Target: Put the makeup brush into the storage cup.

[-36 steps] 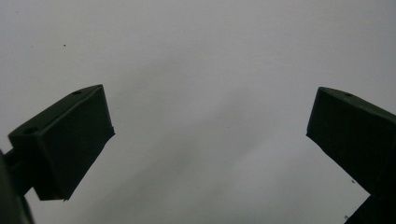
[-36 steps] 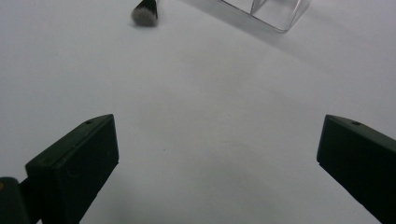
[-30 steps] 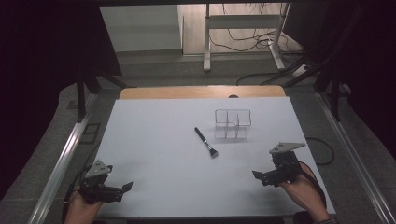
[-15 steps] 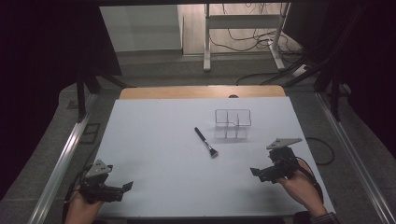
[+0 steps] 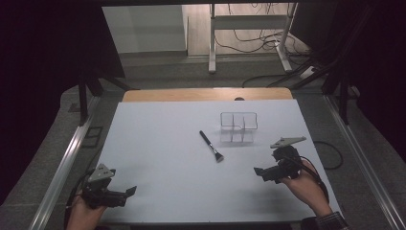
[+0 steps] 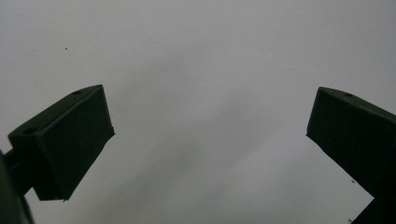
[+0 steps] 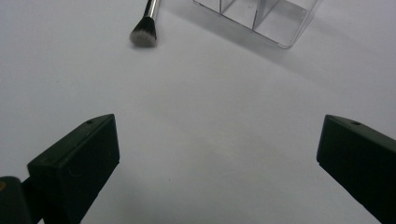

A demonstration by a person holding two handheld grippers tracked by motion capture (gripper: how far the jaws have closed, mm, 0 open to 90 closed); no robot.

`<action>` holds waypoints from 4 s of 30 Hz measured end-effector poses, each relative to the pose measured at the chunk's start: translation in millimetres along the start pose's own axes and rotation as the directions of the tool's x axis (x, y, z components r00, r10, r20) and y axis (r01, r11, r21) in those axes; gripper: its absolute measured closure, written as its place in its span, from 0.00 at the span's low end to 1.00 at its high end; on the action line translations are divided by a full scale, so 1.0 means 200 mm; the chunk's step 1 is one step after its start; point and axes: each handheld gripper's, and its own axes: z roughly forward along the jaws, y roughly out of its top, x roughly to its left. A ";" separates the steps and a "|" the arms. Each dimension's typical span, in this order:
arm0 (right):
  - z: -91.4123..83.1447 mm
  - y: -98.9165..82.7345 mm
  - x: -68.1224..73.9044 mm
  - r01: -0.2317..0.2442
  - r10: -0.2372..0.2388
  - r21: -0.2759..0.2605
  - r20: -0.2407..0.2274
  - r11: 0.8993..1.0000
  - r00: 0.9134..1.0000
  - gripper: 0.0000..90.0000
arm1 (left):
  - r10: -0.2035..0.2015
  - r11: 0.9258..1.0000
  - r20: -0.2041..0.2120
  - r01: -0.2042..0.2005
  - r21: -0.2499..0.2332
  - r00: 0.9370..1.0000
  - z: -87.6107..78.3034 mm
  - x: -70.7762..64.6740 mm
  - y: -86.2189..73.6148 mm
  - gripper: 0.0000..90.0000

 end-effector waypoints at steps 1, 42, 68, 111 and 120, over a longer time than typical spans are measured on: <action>0.00 0.01 0.00 0.002 -0.002 0.006 0.001 1.000 1.000 0.00 | -0.001 1.000 0.001 0.001 0.000 1.000 0.00 0.00 0.00 0.00; 0.16 0.23 0.03 0.011 -0.009 0.072 -0.027 0.997 1.000 0.00 | 0.006 1.000 0.000 -0.006 0.004 1.000 0.00 0.00 0.00 0.00; 0.28 0.36 0.09 0.038 -0.033 0.101 -0.057 0.994 0.998 0.00 | 0.006 1.000 0.003 -0.006 0.001 1.000 0.00 0.00 0.00 0.00; 0.51 0.53 0.22 0.110 -0.095 0.167 -0.095 0.980 0.991 0.02 | 0.009 1.000 0.009 -0.010 0.001 1.000 0.01 0.00 0.00 0.00; 0.55 0.55 0.24 0.123 -0.107 0.169 -0.098 0.978 0.989 0.04 | 0.011 1.000 0.011 -0.011 0.003 1.000 0.01 0.00 0.00 0.00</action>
